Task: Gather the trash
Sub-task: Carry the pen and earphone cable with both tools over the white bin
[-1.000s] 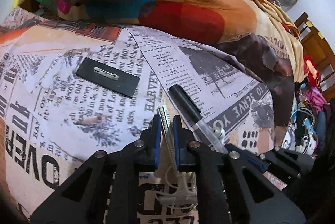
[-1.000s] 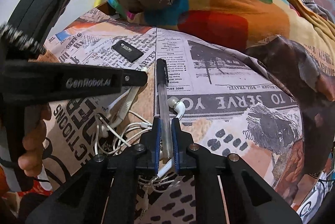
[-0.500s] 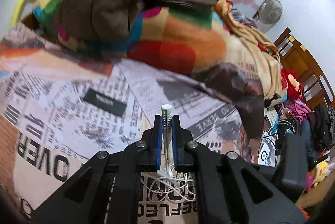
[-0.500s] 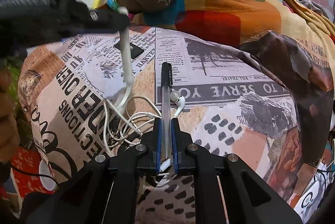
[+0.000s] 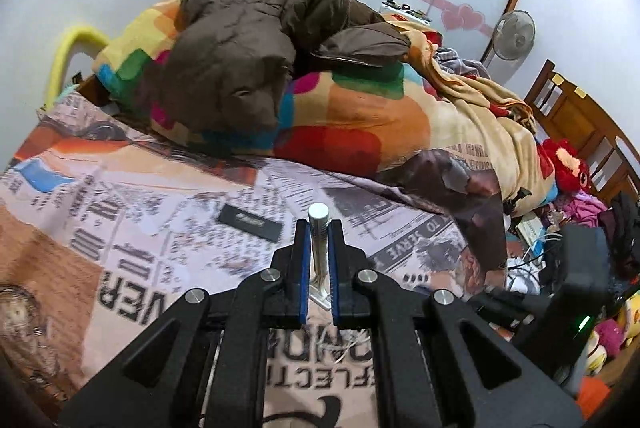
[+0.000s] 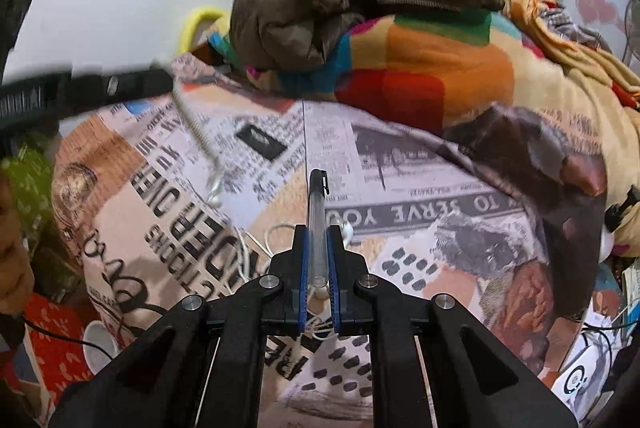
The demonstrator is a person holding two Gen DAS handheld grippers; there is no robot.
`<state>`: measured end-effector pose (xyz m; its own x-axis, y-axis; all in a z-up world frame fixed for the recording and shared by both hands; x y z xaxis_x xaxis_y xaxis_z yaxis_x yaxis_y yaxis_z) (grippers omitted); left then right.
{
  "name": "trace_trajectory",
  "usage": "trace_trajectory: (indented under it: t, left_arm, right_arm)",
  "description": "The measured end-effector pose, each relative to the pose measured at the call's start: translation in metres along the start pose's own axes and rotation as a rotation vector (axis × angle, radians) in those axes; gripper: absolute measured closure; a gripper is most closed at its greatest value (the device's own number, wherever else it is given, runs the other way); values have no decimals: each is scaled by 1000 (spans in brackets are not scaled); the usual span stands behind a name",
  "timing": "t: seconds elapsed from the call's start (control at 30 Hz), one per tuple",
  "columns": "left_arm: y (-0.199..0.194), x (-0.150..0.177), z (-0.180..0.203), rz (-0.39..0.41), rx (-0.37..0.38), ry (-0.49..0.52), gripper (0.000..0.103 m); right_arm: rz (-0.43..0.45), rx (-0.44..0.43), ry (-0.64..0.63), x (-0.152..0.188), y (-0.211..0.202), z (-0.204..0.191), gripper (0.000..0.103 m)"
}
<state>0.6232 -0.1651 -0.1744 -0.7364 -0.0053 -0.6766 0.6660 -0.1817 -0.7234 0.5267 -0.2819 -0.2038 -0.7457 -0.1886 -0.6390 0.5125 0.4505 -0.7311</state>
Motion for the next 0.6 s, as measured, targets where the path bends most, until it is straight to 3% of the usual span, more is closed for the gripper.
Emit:
trace_trajectory:
  t: [0.3, 0.6]
  left_arm:
    - [-55, 18, -39, 13, -54, -9, 96]
    - [-129, 33, -84, 68, -113, -38, 96]
  right_arm:
    - [67, -11, -39, -22, -35, -38, 95]
    - [88, -74, -110, -24, -56, -107, 95]
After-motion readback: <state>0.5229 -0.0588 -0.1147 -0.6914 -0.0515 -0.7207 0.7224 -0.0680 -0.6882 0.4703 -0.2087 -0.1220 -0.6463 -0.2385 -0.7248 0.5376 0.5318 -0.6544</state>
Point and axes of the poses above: each gripper's, at about its wrist camera, not at the fingertips, and y roughly the way its jaws point, z to its right, x to its underside, the point moved 6 cm from there along y, roughly the way its jaws point, and after that the axes turned 8 degrees about -x, right-handed, at the moved point
